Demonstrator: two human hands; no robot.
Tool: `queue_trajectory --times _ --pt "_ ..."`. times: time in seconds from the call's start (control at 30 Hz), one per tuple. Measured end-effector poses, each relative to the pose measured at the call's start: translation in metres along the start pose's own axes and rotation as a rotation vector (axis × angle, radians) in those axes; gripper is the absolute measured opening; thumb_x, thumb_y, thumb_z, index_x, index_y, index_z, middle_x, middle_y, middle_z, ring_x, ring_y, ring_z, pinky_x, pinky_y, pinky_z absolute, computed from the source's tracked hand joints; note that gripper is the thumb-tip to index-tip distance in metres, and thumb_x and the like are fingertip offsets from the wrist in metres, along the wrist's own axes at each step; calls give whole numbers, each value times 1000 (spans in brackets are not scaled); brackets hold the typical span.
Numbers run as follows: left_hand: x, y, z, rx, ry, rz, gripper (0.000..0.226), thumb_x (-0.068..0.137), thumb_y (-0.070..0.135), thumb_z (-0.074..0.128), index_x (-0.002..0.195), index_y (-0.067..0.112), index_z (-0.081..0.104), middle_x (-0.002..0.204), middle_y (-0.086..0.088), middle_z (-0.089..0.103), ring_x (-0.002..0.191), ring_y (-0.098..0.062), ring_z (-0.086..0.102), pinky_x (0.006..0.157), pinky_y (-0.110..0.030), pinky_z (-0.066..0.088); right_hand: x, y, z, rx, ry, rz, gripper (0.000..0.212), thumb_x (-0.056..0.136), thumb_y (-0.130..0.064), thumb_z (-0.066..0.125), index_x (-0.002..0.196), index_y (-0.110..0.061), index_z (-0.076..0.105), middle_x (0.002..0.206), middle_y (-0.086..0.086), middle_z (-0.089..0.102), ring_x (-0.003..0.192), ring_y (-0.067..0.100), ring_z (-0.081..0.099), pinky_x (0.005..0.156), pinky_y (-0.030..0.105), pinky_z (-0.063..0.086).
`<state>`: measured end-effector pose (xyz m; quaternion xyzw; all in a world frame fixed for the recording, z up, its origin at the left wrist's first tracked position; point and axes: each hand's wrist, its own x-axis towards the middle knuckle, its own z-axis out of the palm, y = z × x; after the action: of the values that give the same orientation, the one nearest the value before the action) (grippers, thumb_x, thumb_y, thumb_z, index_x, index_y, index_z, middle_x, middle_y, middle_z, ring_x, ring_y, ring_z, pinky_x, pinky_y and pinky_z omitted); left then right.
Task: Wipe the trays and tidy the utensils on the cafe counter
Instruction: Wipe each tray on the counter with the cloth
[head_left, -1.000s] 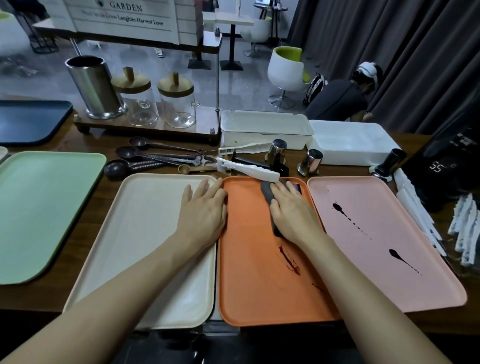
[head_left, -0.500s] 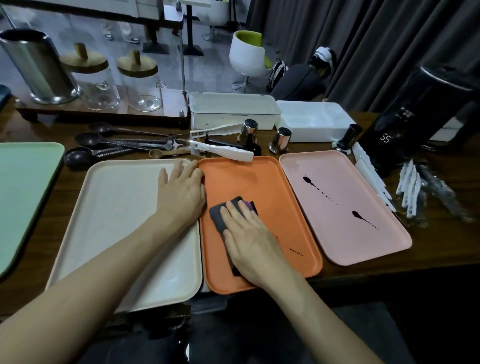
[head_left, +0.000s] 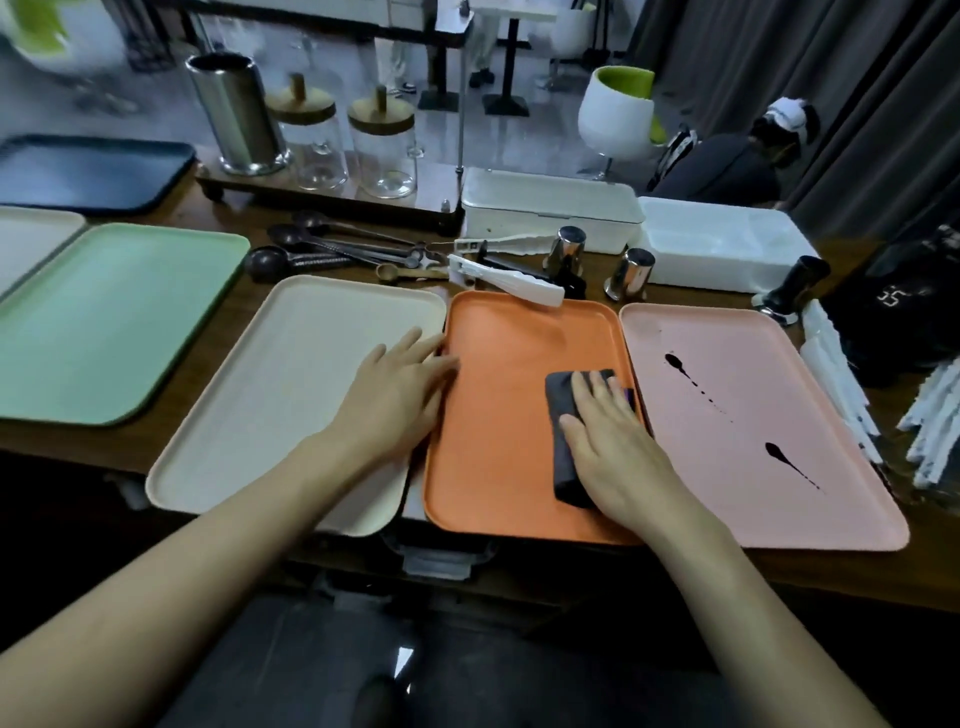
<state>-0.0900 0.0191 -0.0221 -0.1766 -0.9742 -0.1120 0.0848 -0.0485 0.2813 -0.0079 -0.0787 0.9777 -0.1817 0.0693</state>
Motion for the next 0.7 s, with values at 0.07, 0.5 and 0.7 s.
queue_trajectory --times 0.07,0.5,0.7 --pt "-31 11 -8 -44 -31 -50 55 95 33 31 139 17 59 148 -6 54 134 -31 45 96 -49 44 -12 4 -6 -30 -2 -30 56 109 -33 26 161 -17 13 169 3 2 156 18 -3 124 32 5" --pt "-48 13 -17 -8 -267 -139 84 85 61 13 160 26 29 168 5 22 156 -32 12 121 -53 20 -9 -76 50 -162 -1 -335 59 106 -28 23 161 -10 8 169 11 3 156 29 -2 126 42 4" --pt "-48 13 -21 -10 -355 -115 97 75 70 14 163 30 11 170 7 4 158 -26 -4 125 -49 8 19 -86 38 -113 -11 -245 59 106 -33 25 161 -17 14 169 5 10 155 24 4 125 38 10"
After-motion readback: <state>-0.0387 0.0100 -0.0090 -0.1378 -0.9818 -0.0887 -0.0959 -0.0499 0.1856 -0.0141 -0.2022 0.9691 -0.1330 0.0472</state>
